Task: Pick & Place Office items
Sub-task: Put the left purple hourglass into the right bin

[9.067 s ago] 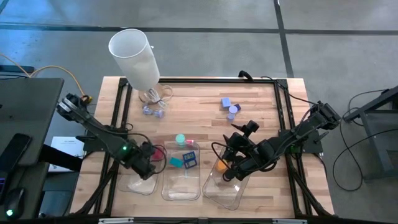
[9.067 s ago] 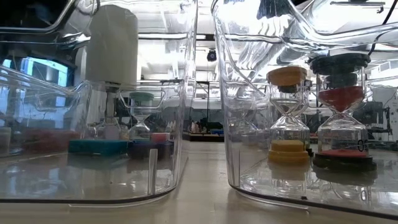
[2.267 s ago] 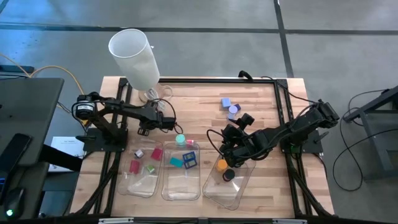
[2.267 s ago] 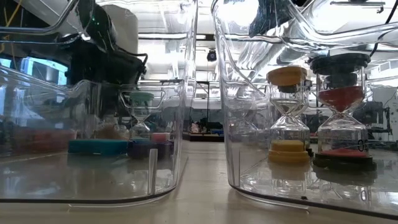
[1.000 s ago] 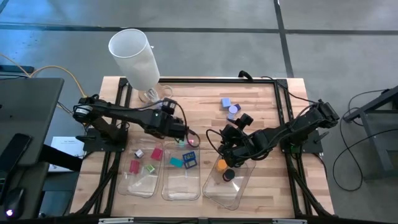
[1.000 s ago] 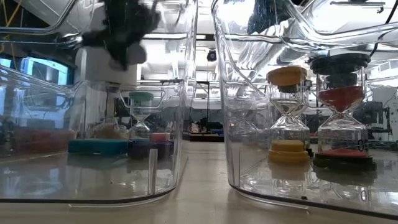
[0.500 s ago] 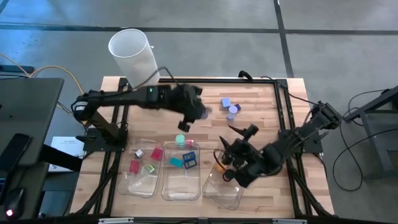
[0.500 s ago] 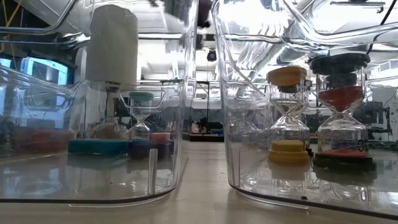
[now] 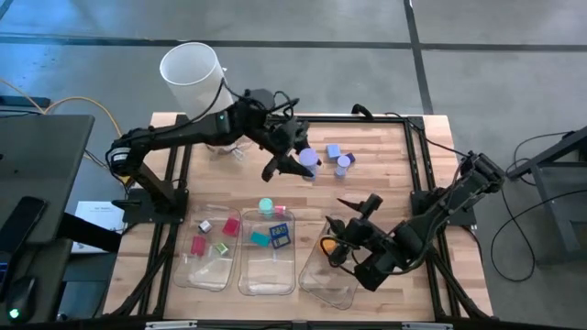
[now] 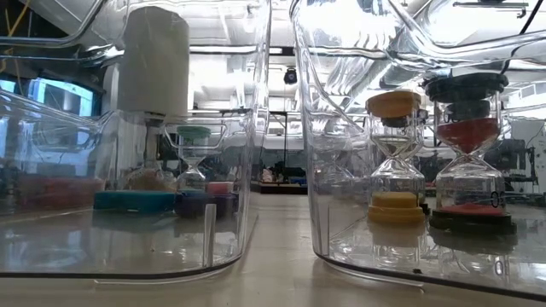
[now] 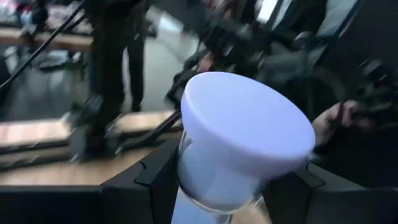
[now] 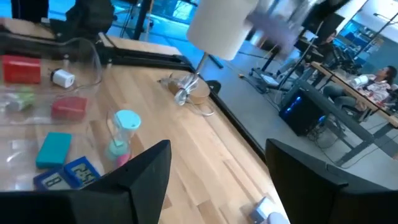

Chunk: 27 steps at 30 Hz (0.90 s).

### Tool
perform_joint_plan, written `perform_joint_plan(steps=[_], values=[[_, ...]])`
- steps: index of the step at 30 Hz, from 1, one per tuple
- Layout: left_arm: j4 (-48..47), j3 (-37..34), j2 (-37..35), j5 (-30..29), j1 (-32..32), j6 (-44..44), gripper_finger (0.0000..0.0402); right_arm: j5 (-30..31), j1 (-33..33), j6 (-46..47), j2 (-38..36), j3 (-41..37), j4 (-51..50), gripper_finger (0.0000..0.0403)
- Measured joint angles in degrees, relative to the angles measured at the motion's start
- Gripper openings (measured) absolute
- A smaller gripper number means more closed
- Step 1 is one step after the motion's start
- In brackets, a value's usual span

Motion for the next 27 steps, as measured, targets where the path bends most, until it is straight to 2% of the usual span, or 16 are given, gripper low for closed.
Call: perform_joint_plan(steps=[6,9,14,15,21,25,27], values=[[11.68,-0.04,0.0,-1.71,-4.09,-8.45,0.0162,-4.67,-1.38,-11.64,0.19,0.0,8.03,0.0251],[13.31,-0.04,-0.02,-3.28,-5.4,-9.72,0.0165,0.87,-1.58,-18.1,0.19,0.02,14.0,0.0248],[13.28,-0.04,-0.24,-3.29,-5.61,-9.56,0.017,16.12,0.3,-28.69,0.18,0.04,23.34,0.0231],[13.35,-0.04,-0.24,-3.33,-5.72,-9.56,0.0168,17.03,0.7,-29.95,0.16,0.04,23.88,0.0227],[19.79,-0.04,-0.24,-6.14,-6.14,-14.54,0.0165,17.24,0.3,-34.92,-0.25,0.02,28.04,0.0203],[22.57,-0.04,-0.27,-6.31,-6.1,-18.85,0.0167,16.52,-0.56,-43.51,-0.26,0.02,35.54,0.0188],[22.79,-0.04,-0.28,-6.36,-6.1,-19.18,0.0167,14.09,-1.15,-48.38,-0.34,0.04,39.71,0.0183]])
